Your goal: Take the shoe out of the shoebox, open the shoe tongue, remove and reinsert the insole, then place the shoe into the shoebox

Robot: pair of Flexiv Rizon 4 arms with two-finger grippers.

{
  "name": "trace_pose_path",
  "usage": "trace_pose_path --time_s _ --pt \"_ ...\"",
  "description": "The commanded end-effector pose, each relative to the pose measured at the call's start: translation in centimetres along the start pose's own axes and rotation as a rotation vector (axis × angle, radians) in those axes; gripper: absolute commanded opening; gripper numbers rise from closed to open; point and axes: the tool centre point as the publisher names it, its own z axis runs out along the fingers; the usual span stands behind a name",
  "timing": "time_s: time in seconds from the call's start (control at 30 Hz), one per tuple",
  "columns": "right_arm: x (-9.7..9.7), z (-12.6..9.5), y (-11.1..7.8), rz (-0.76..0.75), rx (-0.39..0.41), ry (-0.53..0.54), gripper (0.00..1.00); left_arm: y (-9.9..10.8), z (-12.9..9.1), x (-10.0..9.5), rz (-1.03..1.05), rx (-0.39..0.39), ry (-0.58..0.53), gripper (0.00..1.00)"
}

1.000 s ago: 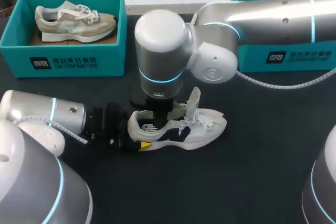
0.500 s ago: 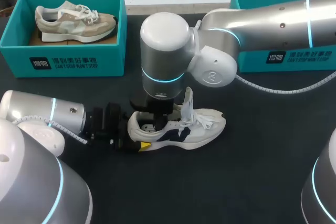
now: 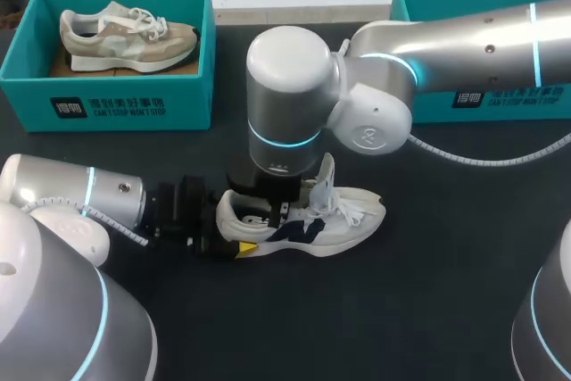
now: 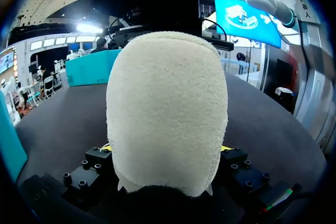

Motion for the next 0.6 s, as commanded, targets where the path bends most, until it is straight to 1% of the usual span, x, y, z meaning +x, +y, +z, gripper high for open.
trace_pose_path --time_s 0.03,0.3,0.43,0.57,0.6 --pt "0.4 -1.7 -1.0 0.011 -0.011 -0.036 0.00 0.3 0.3 0.2 0.000 -0.001 -0.004 0.00" --pt "-0.8 -4.6 -1.6 0.024 -0.031 -0.060 0.00 0.3 0.3 0.2 0.000 -0.001 -0.004 0.00" --pt "-1.4 -5.7 -1.8 0.019 -0.074 -0.047 0.00 0.3 0.3 0.2 0.000 -0.001 -0.004 0.00" --pt "-1.8 -6.6 -1.7 -0.005 -0.090 -0.025 0.00 0.3 0.3 0.2 0.000 -0.001 -0.004 0.00" --pt "-1.9 -6.9 -1.8 -0.008 -0.115 -0.021 0.00 0.3 0.3 0.2 0.000 -0.001 -0.004 0.00"
